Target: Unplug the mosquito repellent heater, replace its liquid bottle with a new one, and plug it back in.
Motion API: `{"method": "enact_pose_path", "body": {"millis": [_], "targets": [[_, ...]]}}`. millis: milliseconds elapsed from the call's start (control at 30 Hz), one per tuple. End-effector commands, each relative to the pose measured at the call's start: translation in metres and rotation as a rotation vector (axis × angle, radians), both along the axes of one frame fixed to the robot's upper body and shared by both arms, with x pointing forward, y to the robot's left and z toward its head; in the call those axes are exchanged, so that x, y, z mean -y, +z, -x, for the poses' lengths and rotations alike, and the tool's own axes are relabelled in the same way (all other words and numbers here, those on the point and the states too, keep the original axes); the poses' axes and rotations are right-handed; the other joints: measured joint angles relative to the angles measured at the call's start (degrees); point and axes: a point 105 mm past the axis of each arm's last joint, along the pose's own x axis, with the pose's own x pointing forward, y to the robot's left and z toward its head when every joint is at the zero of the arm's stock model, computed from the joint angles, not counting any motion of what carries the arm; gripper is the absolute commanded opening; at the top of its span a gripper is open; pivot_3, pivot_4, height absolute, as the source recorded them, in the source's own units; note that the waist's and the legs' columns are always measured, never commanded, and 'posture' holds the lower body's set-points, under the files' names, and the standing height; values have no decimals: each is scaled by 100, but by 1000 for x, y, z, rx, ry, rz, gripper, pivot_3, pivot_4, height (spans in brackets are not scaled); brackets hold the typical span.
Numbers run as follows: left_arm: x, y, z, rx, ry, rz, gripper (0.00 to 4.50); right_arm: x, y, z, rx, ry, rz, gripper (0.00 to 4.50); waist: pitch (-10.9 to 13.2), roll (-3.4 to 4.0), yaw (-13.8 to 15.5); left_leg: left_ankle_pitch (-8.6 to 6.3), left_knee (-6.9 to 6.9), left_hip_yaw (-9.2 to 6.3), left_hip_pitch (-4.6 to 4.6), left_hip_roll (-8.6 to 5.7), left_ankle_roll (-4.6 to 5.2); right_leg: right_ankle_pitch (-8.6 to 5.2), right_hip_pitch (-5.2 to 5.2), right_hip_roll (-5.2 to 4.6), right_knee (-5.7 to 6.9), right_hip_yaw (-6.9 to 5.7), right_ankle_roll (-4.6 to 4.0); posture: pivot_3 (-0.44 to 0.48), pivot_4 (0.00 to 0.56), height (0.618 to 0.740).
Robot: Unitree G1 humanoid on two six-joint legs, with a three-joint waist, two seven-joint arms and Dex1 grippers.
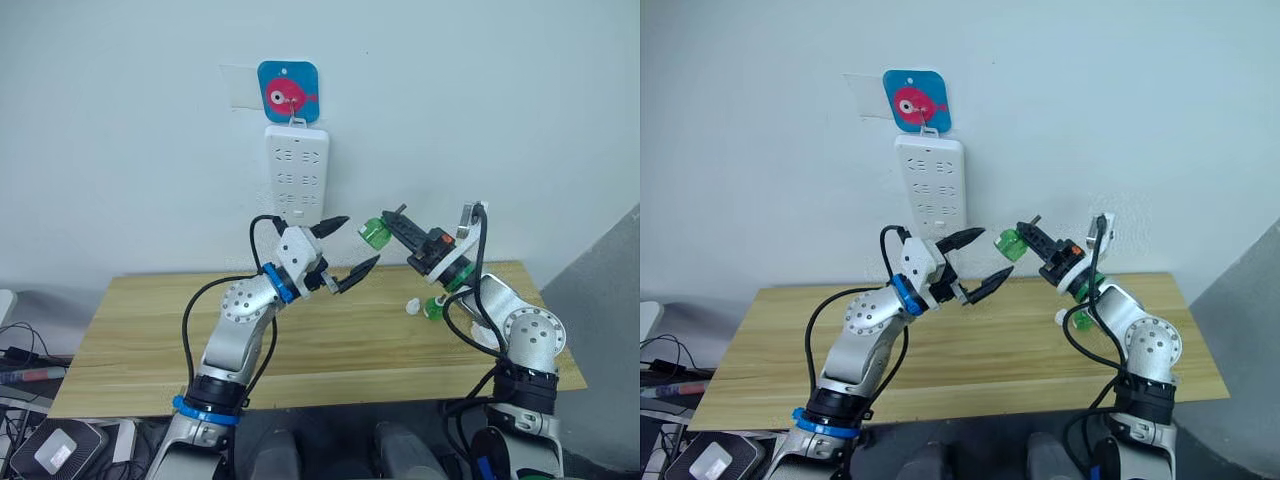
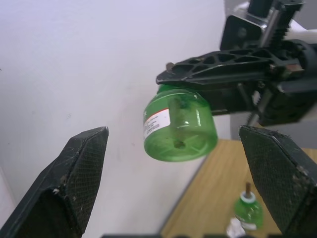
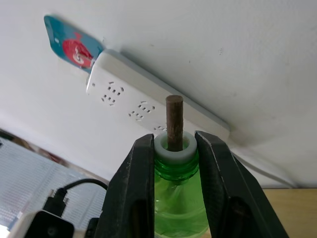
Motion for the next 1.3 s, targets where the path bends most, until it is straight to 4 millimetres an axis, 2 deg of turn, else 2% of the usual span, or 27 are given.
{"method": "enact_pose_path", "body": {"millis": [33,333,767,867,1033,1300], "targets": [[7,12,1,57,11,30,4500,-2,19,8,44,17,-38,843,0,0,-19,0,0,0,-1,0,0,0,-1,0,0,0,0,-79,92,740],[17,15,5,62,16,78,4500,-10,21,16,26,43,-60,843,-2,1,-78,0,0,1,-3,0,0,-1,-1,1,-1,0,2,-84,82,740],[21,15,5,56,-1,93,4500,-16,24,24,23,66,-75,843,-4,1,-122,0,-1,0,-5,0,0,-6,-2,3,-3,0,10,-91,75,740],[22,16,6,57,-8,97,3880,-16,23,24,22,68,-70,843,-5,1,-122,0,0,0,-5,0,0,-6,-2,3,-3,0,11,-91,73,740],[21,18,6,62,-13,105,2301,-14,23,22,17,58,-79,843,-5,1,-125,0,-1,0,-6,0,0,-14,-2,3,-4,1,24,-90,77,740],[23,16,7,50,-14,99,2261,-17,22,22,8,65,-80,843,-5,1,-125,0,-1,0,-6,0,0,-14,-2,3,-3,0,25,-91,84,740]]}}
